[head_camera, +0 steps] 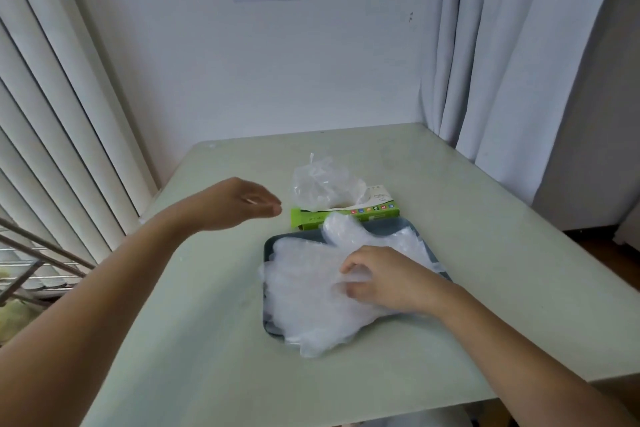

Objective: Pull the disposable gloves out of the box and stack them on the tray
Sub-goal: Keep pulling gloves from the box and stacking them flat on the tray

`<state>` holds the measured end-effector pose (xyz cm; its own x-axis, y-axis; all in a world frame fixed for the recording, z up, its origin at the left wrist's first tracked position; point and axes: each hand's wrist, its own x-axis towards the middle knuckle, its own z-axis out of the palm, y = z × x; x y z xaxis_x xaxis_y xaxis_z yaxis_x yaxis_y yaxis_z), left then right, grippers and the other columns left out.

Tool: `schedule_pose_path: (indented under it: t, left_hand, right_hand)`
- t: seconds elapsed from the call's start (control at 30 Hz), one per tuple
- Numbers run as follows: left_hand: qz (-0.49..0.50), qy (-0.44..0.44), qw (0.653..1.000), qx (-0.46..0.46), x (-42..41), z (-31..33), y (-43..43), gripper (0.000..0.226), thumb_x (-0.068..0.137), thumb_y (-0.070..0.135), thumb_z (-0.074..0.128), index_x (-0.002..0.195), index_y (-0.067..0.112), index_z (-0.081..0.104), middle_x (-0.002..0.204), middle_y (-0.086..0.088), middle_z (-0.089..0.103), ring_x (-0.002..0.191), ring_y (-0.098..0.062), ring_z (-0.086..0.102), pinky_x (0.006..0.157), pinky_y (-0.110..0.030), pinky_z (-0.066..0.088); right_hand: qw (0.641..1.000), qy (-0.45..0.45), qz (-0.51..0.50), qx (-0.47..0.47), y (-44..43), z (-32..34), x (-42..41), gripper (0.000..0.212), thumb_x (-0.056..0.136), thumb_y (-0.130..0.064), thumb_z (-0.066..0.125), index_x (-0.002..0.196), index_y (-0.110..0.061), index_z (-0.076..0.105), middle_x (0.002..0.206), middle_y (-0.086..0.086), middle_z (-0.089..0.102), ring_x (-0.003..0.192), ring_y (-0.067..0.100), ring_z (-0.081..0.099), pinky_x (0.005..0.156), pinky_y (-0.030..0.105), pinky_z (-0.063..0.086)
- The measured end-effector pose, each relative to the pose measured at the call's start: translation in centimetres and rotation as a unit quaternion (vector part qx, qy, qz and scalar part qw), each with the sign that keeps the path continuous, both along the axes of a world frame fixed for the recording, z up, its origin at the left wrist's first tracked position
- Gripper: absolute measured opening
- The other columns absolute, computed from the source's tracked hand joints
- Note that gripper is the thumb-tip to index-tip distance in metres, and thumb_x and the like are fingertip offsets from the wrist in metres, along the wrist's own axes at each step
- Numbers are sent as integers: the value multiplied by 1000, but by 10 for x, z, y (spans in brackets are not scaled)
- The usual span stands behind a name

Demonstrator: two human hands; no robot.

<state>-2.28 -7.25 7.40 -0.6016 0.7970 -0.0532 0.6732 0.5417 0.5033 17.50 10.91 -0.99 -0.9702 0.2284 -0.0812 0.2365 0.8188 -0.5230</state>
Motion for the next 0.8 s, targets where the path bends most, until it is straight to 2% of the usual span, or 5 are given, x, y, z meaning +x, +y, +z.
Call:
schedule_pose_path:
  t: [0.13,0.3,0.5,0.67,0.8]
  left_hand:
    - [41,-12,998,51,0,-7,38,40,86,40,67,122,21,63,119,5,64,103,-9,59,85,-21,42]
    - [111,-31,991,60,-5,-23,70,85,77,44,76,145,14,36,145,-7,45,129,-24,47,100,-32,39]
    - [138,-40,986,81,-12,-42,88,94,74,40,81,147,8,31,145,-10,44,131,-26,44,99,-30,37]
    - [177,-9,971,158,-16,-46,95,57,77,28,80,123,6,52,119,-8,59,98,-19,54,78,-25,39]
    - [195,-10,961,194,-13,-44,98,59,76,25,81,119,6,46,105,-4,56,88,-19,53,75,-30,42]
  right_hand:
    - [993,-108,27,39,-8,5,1,111,58,-76,69,147,-29,22,156,-2,10,135,19,31,109,37,33]
    - [967,-210,46,133,-16,9,-12,129,59,-71,74,151,-31,-7,156,14,-25,145,35,-10,116,53,4]
    - [932,-309,62,180,-16,24,-27,131,60,-70,74,149,-36,-15,158,14,-16,146,35,-5,118,51,11]
    - [937,-320,95,105,8,52,-50,97,64,-77,63,145,-34,31,153,-4,30,136,20,35,113,36,31]
    - [958,-281,23,-55,25,59,-65,63,78,-76,46,116,-27,49,127,-1,52,100,15,59,82,27,40]
